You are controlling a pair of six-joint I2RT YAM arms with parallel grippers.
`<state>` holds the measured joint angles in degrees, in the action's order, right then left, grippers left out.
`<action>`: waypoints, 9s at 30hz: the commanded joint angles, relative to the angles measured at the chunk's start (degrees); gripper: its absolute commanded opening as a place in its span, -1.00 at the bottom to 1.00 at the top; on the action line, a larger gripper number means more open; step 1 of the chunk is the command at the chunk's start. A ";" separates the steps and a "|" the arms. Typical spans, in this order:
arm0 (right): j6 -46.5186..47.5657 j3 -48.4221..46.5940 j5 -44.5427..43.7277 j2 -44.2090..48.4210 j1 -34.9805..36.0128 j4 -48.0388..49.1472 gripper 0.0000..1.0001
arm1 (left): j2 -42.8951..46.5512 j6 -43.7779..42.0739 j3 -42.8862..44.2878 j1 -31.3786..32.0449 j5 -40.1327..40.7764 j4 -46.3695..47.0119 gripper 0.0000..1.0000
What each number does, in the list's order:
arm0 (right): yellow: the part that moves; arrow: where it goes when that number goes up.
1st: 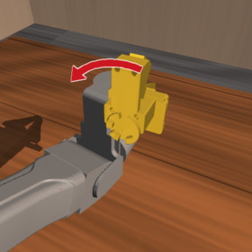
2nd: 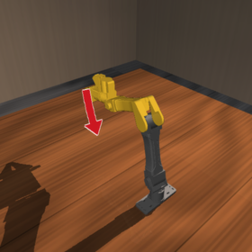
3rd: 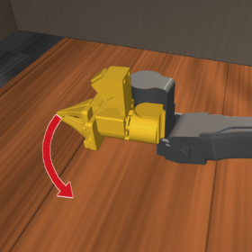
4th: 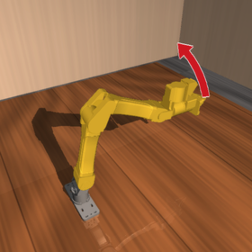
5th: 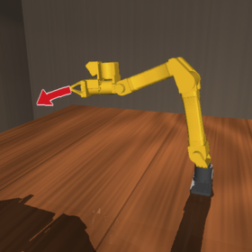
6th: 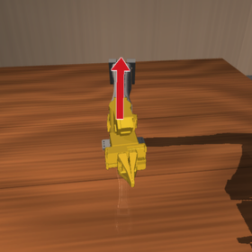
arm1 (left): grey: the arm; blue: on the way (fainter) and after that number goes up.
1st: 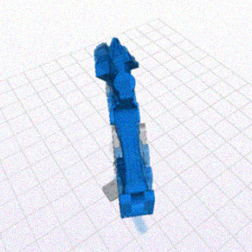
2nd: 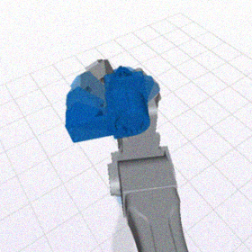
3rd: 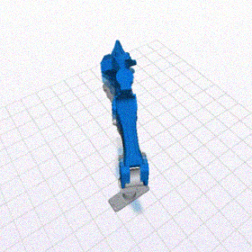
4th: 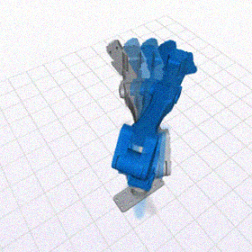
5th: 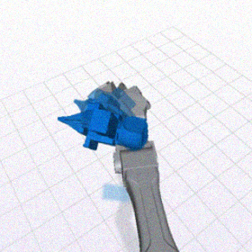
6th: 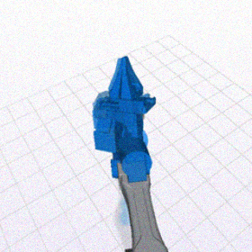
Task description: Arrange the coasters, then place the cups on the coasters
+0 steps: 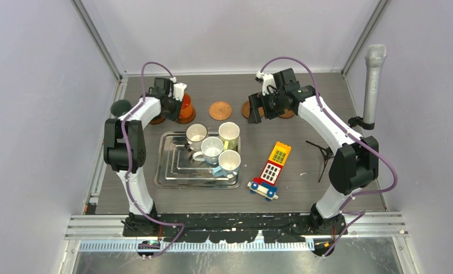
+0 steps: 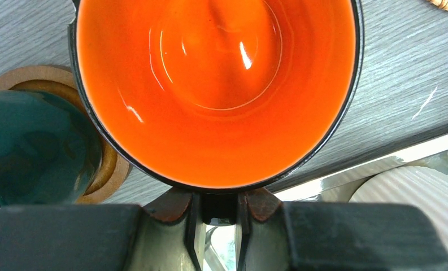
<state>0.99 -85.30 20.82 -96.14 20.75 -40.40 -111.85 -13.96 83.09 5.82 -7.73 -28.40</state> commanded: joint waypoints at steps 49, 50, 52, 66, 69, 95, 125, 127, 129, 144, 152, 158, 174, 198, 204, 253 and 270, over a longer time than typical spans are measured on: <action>4.54 -1.44 -1.26 2.21 -6.30 -6.17 0.77 | 32.05 -2.00 -24.35 7.20 -4.47 -8.52 0.25; 4.59 -1.27 -1.49 2.38 -6.61 -6.16 0.77 | 31.50 -1.77 -24.39 7.46 -4.31 -8.04 0.23; 4.63 -0.90 -1.88 2.51 -7.29 -6.15 0.77 | 30.54 -1.65 -24.62 7.90 -4.12 -6.77 0.21; 5.50 -1.21 -3.15 2.70 -9.48 -6.40 0.77 | 27.27 -0.26 -24.84 8.71 -7.53 -4.77 0.30; 5.59 -1.12 -3.24 2.84 -9.51 -6.54 0.77 | 28.25 0.14 -25.41 9.15 -8.21 -5.59 0.31; 4.98 -0.98 -2.53 3.20 -9.50 -6.58 0.77 | 22.44 4.78 -29.34 11.35 -3.94 10.29 -0.10; 4.81 0.48 -1.31 3.99 -9.50 -6.54 0.76 | 37.95 5.95 -39.52 11.23 -3.46 24.05 -1.00; 4.81 0.42 -1.29 3.98 -9.55 -6.54 0.76 | 37.89 6.00 -39.37 11.23 -3.65 24.57 -1.00; 4.86 0.35 -1.27 3.90 -9.53 -6.53 0.76 | 37.08 5.56 -38.96 11.25 -3.63 24.04 -1.00; 4.98 0.28 -1.57 3.62 -9.51 -6.55 0.76 | 32.25 -0.22 -39.93 8.76 -3.64 18.04 -0.89; 4.89 0.25 -1.42 3.51 -9.50 -6.49 0.76 | 35.17 -1.75 -40.68 6.84 -5.18 12.43 -0.09; 4.37 -0.08 -0.91 2.92 -9.51 -6.09 0.76 | 35.24 -0.27 -40.25 6.29 -4.54 13.34 -0.08; 4.16 0.73 -0.78 3.86 -9.50 -6.13 0.76 | 37.24 3.55 -40.27 6.13 -4.61 19.36 -0.04; 3.93 0.48 -0.51 3.88 -9.51 -6.19 0.76 | 42.41 4.64 -36.86 6.19 -8.08 18.88 -1.00; 3.93 0.21 -0.44 3.62 -9.50 -6.22 0.76 | 41.70 5.71 -31.68 6.28 -8.93 19.35 -1.00; 4.54 -3.03 -1.31 -0.39 -9.51 -6.52 0.78 | 1.24 6.45 -5.00 14.21 -10.66 42.52 -1.00; 4.89 -3.16 -1.71 -0.29 -9.51 -6.51 0.78 | 5.23 2.37 -9.60 14.21 -10.61 37.63 -0.18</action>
<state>5.67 -86.70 19.33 -97.56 11.40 -47.37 -111.87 -9.32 75.11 19.77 -17.72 5.80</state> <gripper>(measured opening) 0.890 0.361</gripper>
